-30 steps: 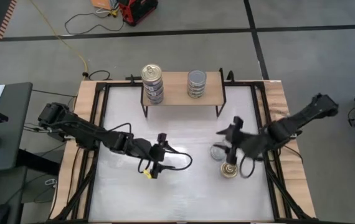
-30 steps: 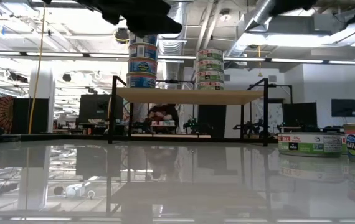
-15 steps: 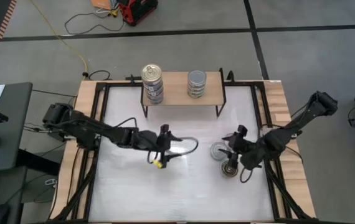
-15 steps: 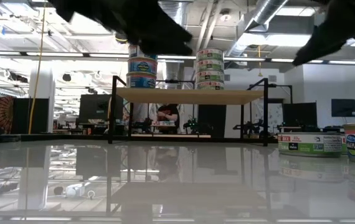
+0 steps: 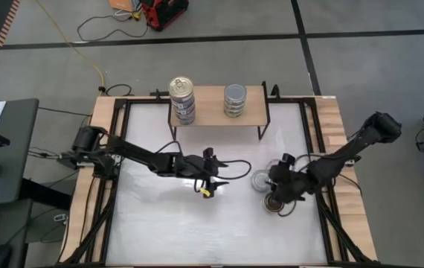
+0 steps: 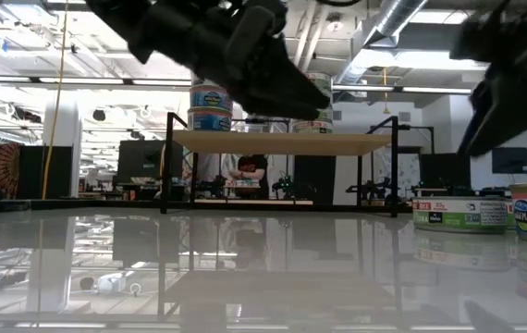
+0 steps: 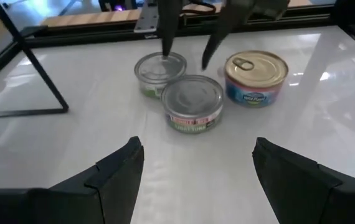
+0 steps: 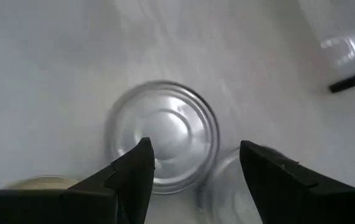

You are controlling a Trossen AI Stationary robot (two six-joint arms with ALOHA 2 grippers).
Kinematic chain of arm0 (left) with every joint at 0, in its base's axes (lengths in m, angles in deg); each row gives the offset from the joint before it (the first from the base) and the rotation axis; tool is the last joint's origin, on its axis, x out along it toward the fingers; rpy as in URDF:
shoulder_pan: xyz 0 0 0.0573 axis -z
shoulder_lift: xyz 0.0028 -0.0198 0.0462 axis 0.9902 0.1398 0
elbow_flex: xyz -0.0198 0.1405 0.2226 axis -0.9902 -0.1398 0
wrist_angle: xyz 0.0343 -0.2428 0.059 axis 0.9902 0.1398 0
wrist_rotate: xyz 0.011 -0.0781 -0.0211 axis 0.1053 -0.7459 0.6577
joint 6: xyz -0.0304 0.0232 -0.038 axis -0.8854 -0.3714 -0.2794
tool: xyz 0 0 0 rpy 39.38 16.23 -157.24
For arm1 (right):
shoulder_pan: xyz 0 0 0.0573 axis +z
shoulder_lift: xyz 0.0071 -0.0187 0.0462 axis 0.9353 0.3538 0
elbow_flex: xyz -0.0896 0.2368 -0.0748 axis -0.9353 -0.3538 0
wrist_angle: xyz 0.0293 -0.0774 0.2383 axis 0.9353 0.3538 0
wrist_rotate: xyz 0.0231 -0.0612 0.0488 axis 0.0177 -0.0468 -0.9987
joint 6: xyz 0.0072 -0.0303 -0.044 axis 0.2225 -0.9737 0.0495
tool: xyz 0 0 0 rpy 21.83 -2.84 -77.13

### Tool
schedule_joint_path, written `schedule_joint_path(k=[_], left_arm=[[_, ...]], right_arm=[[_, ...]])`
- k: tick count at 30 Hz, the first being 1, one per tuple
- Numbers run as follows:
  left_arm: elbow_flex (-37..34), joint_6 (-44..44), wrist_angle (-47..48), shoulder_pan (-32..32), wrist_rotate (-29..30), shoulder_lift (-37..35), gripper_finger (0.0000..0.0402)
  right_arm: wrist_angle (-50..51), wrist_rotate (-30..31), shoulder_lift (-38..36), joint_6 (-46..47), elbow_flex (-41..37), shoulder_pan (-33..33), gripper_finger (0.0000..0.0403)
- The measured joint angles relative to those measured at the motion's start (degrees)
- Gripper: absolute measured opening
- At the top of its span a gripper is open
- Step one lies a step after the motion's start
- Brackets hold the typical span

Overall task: Stack canned seafood by type on shelf
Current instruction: Stack the green tuna can on top of the other green tuna cans on the shelf

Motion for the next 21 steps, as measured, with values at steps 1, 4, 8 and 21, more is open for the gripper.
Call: schedule_joint_path(k=[1,4,8,21], left_arm=[[0.4,0.0,0.5,0.0,0.6,0.0,0.0288],[0.9,0.0,1.1,0.0,3.0,-0.3,0.0288],[0.7,1.0,2.9,0.9,5.4,-1.3,0.0288],[0.6,1.8,13.0,4.4,11.9,-6.3,0.0288]], right_arm=[[0.0,-1.0,1.2,-0.9,0.3,-0.8,0.026],[-0.4,-2.7,4.9,-3.5,1.3,-2.5,0.026],[-5.7,-4.0,9.6,-8.5,2.8,-3.0,0.026],[-15.4,-10.4,23.2,-24.4,14.5,-6.7,0.026]])
